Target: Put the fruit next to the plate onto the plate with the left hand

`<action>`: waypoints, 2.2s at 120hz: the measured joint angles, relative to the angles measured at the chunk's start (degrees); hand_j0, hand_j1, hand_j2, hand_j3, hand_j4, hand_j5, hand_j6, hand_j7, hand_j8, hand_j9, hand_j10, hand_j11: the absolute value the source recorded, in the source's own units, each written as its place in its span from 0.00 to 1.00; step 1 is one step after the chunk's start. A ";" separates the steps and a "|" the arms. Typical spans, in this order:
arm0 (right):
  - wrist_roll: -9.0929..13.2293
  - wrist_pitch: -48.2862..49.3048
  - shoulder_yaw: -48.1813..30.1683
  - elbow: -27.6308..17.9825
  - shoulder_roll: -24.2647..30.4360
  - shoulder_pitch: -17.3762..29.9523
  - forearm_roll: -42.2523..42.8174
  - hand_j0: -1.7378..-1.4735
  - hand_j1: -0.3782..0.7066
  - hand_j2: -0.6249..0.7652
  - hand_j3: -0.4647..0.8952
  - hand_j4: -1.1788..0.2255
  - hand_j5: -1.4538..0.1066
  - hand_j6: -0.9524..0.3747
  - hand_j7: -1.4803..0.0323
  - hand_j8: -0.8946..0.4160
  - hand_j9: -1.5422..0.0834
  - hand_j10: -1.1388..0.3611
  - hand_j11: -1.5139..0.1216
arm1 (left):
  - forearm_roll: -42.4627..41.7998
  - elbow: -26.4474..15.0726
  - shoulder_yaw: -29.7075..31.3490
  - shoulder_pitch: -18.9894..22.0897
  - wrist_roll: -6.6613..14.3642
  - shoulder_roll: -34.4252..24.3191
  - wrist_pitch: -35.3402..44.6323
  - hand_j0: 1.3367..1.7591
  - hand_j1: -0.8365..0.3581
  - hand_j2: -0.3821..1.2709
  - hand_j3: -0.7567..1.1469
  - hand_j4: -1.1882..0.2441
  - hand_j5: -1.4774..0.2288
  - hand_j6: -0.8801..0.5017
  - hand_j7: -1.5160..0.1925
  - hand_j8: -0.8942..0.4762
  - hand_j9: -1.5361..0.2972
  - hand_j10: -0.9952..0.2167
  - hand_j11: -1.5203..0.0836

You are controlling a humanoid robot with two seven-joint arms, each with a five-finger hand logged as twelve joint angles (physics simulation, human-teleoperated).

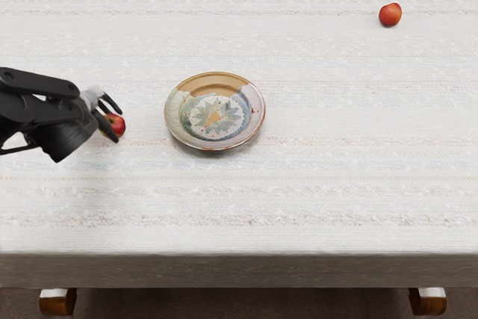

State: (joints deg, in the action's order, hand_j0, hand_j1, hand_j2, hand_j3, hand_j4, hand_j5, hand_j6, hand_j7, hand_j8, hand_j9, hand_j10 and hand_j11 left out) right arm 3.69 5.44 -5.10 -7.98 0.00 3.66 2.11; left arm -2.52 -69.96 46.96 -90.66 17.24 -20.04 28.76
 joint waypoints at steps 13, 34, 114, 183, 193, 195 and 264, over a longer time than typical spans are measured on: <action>0.00 -0.01 0.00 -0.01 0.00 0.00 0.00 0.30 0.03 0.45 0.34 0.84 0.93 0.72 0.98 0.68 0.95 0.76 0.93 | -0.03 -0.01 -0.01 -0.81 0.06 0.00 -1.10 0.76 0.44 0.46 0.40 0.40 0.39 0.30 0.41 0.30 0.40 0.31 0.44; 0.00 -0.01 0.00 0.00 0.00 0.01 0.00 0.30 0.03 0.45 0.34 0.84 0.93 0.72 0.98 0.68 0.95 0.76 0.93 | -0.02 0.05 -0.08 -3.02 0.04 0.08 -2.63 0.76 0.42 0.49 0.40 0.39 0.38 0.30 0.40 0.31 0.39 0.30 0.43; 0.00 0.00 0.00 -0.01 0.00 0.02 0.00 0.30 0.03 0.45 0.34 0.84 0.93 0.72 0.98 0.68 0.95 0.76 0.93 | 0.22 3.74 -4.13 -5.67 -0.32 2.46 -4.31 0.76 0.39 0.52 0.40 0.40 0.37 0.31 0.40 0.31 0.39 0.30 0.44; 0.00 0.00 0.00 -0.01 0.00 -0.02 0.00 0.30 0.03 0.45 0.34 0.84 0.93 0.72 0.98 0.68 0.95 0.76 0.93 | 0.28 6.64 -8.38 -5.58 -0.53 7.86 -4.35 0.76 0.43 0.44 0.40 0.41 0.39 0.30 0.42 0.30 0.41 0.32 0.45; 0.00 0.00 0.00 -0.01 0.00 -0.01 0.00 0.30 0.03 0.45 0.34 0.84 0.93 0.72 0.98 0.68 0.95 0.76 0.93 | 0.27 6.70 -8.58 -5.65 -0.54 8.42 -4.36 0.76 0.43 0.46 0.40 0.41 0.39 0.29 0.42 0.29 0.40 0.32 0.45; 0.00 0.00 0.00 -0.01 0.00 -0.01 0.00 0.30 0.03 0.45 0.34 0.84 0.93 0.72 0.98 0.68 0.95 0.76 0.93 | 0.28 6.72 -8.60 -5.66 -0.53 8.57 -4.35 0.76 0.43 0.46 0.40 0.41 0.39 0.28 0.42 0.29 0.40 0.32 0.45; 0.00 0.00 0.00 0.01 0.00 0.00 0.00 0.30 0.03 0.45 0.34 0.84 0.93 0.72 0.98 0.68 0.95 0.76 0.93 | 0.19 6.80 -9.81 -5.18 -0.54 12.74 -4.34 0.76 0.42 0.48 0.40 0.40 0.38 0.29 0.41 0.29 0.39 0.30 0.44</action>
State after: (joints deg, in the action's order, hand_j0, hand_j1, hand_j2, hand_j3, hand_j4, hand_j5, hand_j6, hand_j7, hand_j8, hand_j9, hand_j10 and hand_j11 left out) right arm 3.69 5.45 -5.10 -7.97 0.00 3.66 2.11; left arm -2.32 -63.17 37.15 -95.84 16.71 -7.30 24.42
